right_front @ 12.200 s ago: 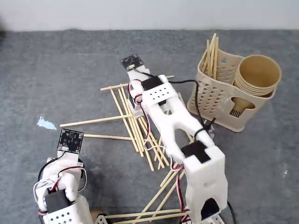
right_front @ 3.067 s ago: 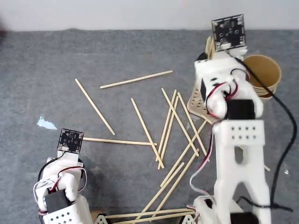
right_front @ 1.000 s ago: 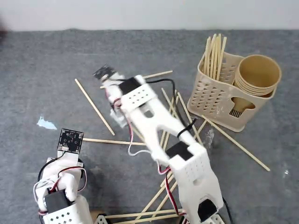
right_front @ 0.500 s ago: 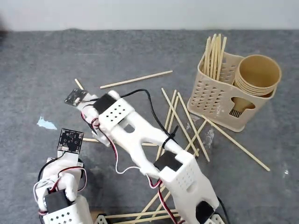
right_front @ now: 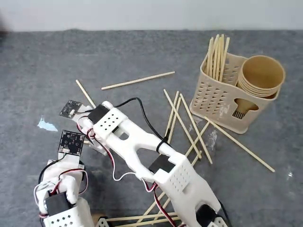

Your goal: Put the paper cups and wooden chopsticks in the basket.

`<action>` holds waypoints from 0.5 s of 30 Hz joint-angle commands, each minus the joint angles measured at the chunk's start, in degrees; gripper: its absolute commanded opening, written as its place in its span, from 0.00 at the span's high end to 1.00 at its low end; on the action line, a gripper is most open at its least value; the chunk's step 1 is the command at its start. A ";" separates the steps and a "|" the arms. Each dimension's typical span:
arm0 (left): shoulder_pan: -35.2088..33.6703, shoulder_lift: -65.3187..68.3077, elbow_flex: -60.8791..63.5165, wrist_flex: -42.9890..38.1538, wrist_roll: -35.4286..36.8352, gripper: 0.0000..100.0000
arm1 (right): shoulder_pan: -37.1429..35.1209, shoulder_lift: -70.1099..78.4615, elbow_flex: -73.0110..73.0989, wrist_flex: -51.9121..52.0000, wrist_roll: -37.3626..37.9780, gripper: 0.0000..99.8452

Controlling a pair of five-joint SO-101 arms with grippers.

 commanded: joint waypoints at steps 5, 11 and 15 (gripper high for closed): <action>0.18 -0.44 -0.66 0.35 0.35 0.86 | -0.40 1.54 -0.70 -2.15 0.53 0.90; 0.18 -0.44 -0.66 0.35 0.35 0.86 | -0.13 3.56 -0.70 -4.44 0.53 0.90; 0.18 -0.44 -0.66 0.35 0.35 0.86 | -0.13 3.65 -0.70 -5.67 0.53 0.90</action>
